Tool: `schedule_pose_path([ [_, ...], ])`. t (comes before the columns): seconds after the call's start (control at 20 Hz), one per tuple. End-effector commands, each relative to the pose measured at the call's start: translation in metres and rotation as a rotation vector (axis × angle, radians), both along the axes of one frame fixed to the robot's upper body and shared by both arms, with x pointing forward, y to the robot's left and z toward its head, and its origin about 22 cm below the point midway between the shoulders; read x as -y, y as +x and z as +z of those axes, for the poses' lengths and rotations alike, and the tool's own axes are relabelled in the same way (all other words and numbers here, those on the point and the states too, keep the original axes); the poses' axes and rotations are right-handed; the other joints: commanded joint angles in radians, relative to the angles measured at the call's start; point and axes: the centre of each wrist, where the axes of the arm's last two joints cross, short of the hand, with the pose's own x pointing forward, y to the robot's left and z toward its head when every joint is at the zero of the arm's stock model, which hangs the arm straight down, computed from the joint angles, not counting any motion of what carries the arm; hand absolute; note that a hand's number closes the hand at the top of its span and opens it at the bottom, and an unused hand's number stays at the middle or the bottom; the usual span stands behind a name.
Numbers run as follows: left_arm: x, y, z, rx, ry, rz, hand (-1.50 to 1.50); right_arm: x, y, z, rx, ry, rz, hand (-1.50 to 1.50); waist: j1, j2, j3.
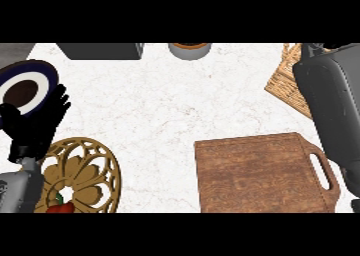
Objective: Pick the can from the cutting board and place it in the basket
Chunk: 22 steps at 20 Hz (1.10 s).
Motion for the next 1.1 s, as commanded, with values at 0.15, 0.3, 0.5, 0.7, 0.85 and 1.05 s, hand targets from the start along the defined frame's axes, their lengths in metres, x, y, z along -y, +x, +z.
schedule_pose_path([
  [0.15, -0.007, -0.009, 0.004, -0.016, 0.002, -0.006, 0.0, 0.07, 0.001, -0.034, -0.044, -0.009, -0.034, 1.5, 0.003, 0.0, 0.0],
  [0.3, -0.013, 0.005, 0.008, 0.006, -0.001, -0.027, 0.0, 0.085, 0.003, -0.062, 0.009, 0.044, -0.046, 1.5, 0.005, 0.004, 0.0],
  [0.5, -0.003, 0.01, 0.016, -0.002, 0.013, -0.01, 0.0, 0.09, 0.005, -0.074, -0.014, 0.041, -0.031, 1.5, 0.006, 0.002, 0.0],
  [0.7, -0.003, 0.001, 0.0, -0.008, -0.011, -0.008, 0.0, 0.123, -0.007, -0.094, 0.1, 0.101, -0.251, -1.5, 0.0, 0.003, 0.0],
  [0.85, 0.006, -0.001, 0.013, -0.005, -0.016, -0.032, 0.0, 0.131, 0.004, -0.096, 0.012, 0.115, -0.213, -1.5, 0.01, 0.002, 0.0],
  [1.05, 0.005, -0.008, 0.015, 0.013, -0.003, -0.011, 0.0, 0.144, 0.002, -0.103, 0.042, 0.102, -0.128, -1.5, 0.009, 0.002, 0.001],
])
